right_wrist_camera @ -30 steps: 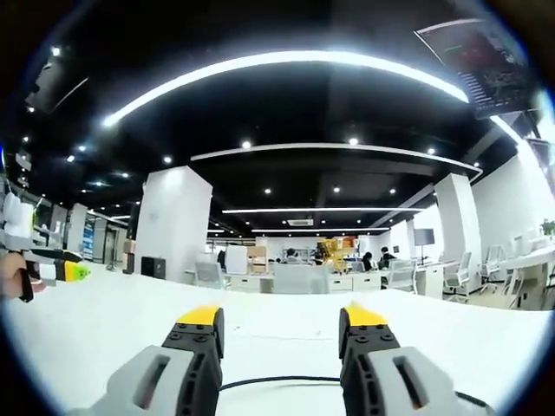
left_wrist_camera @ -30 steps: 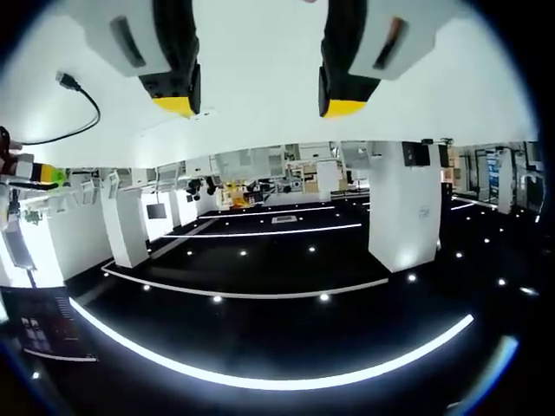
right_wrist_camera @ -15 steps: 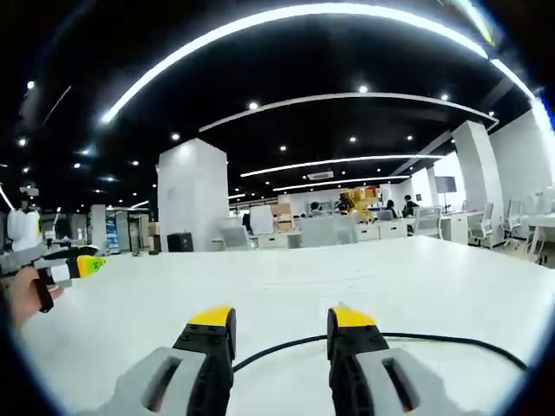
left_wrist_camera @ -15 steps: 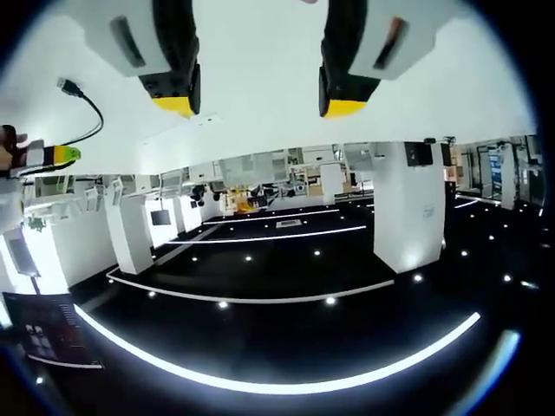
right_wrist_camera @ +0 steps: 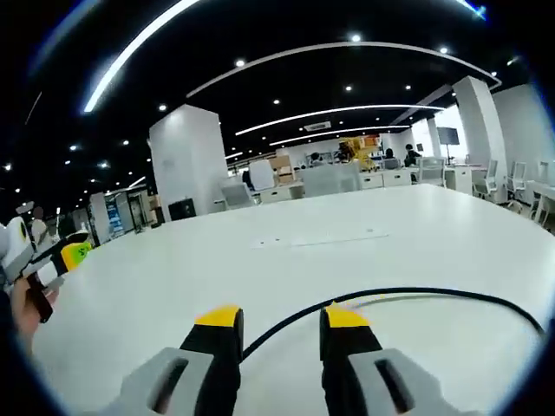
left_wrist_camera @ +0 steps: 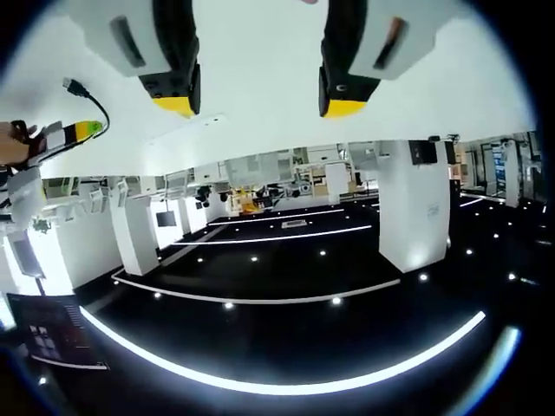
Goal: Find the data cable on the table. Grasp the USB connector end of the cable and insert it into the USB port on the table
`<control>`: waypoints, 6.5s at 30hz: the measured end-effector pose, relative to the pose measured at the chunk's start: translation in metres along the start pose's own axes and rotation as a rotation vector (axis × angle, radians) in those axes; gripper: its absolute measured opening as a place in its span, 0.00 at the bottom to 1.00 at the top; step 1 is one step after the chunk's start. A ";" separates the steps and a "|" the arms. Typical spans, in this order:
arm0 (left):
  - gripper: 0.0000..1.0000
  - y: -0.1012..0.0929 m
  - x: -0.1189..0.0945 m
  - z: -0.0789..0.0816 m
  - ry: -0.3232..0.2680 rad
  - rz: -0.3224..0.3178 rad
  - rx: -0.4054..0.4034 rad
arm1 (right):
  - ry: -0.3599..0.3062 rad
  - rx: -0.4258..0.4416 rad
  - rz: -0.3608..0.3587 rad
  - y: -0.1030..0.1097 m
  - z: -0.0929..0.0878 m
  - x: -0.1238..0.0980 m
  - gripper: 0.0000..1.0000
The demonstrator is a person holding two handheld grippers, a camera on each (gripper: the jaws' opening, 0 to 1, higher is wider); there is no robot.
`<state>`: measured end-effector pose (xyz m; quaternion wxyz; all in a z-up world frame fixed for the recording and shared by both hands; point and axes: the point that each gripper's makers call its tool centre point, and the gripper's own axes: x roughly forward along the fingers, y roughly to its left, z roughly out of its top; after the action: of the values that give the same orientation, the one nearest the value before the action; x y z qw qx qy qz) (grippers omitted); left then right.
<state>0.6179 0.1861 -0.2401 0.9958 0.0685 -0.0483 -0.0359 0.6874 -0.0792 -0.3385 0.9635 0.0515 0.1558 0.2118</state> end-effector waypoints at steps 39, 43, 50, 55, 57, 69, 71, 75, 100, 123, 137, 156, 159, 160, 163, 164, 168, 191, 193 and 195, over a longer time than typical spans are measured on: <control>0.55 -0.006 -0.004 0.005 0.001 -0.021 0.023 | 0.093 0.252 0.016 -0.005 -0.020 0.029 0.16; 0.55 -0.008 -0.003 0.002 0.010 -0.030 0.024 | 0.069 0.278 0.019 -0.008 -0.016 0.027 0.13; 0.55 -0.014 -0.001 -0.002 0.024 -0.047 0.029 | 0.032 0.305 0.032 -0.009 -0.006 0.024 0.09; 0.55 -0.022 0.000 -0.007 0.040 -0.070 0.028 | 0.012 0.305 0.049 -0.007 0.000 0.020 0.07; 0.55 -0.026 0.001 -0.009 0.046 -0.081 0.029 | 0.005 0.302 0.059 -0.006 0.003 0.019 0.07; 0.54 -0.065 0.006 -0.019 0.083 -0.190 -0.014 | -0.089 0.303 0.111 0.007 0.032 0.009 0.06; 0.54 -0.078 0.007 -0.019 0.090 -0.223 -0.023 | -0.114 0.309 0.124 0.008 0.041 0.008 0.06; 0.54 -0.104 0.010 -0.017 0.097 -0.287 -0.014 | -0.165 0.317 0.151 0.014 0.056 0.005 0.05; 0.45 -0.189 0.050 0.007 -0.012 -0.397 0.167 | -0.391 0.292 0.234 0.068 0.158 -0.012 0.05; 0.28 -0.206 0.060 0.010 -0.060 -0.317 0.243 | -0.441 0.343 0.236 0.073 0.158 -0.016 0.05; 0.18 -0.208 0.059 0.011 -0.089 -0.320 0.318 | -0.455 0.354 0.220 0.066 0.157 -0.020 0.05; 0.17 -0.212 0.060 0.017 -0.132 -0.349 0.389 | -0.487 0.413 0.200 0.051 0.159 -0.029 0.06; 0.17 -0.211 0.061 0.018 -0.138 -0.351 0.398 | -0.494 0.409 0.198 0.049 0.160 -0.030 0.06; 0.16 -0.211 0.061 0.018 -0.142 -0.352 0.400 | -0.498 0.411 0.200 0.049 0.160 -0.031 0.06; 0.16 -0.211 0.060 0.020 -0.150 -0.353 0.401 | -0.506 0.410 0.205 0.047 0.162 -0.032 0.07; 0.16 -0.210 0.060 0.020 -0.152 -0.353 0.402 | -0.508 0.405 0.207 0.047 0.162 -0.032 0.07; 0.16 -0.210 0.060 0.021 -0.160 -0.354 0.404 | -0.515 0.392 0.216 0.046 0.162 -0.033 0.07; 0.12 -0.206 0.063 0.024 -0.195 -0.378 0.390 | -0.538 0.343 0.229 0.037 0.157 -0.037 0.09; 0.12 -0.207 0.063 0.023 -0.193 -0.383 0.383 | -0.535 0.336 0.228 0.037 0.155 -0.036 0.09; 0.12 -0.206 0.063 0.023 -0.185 -0.386 0.373 | -0.530 0.323 0.225 0.036 0.154 -0.035 0.10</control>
<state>0.6643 -0.0252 -0.2410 0.9321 0.2549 -0.1307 -0.2216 0.6922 -0.0665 -0.1774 0.9205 0.2737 -0.0754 0.2686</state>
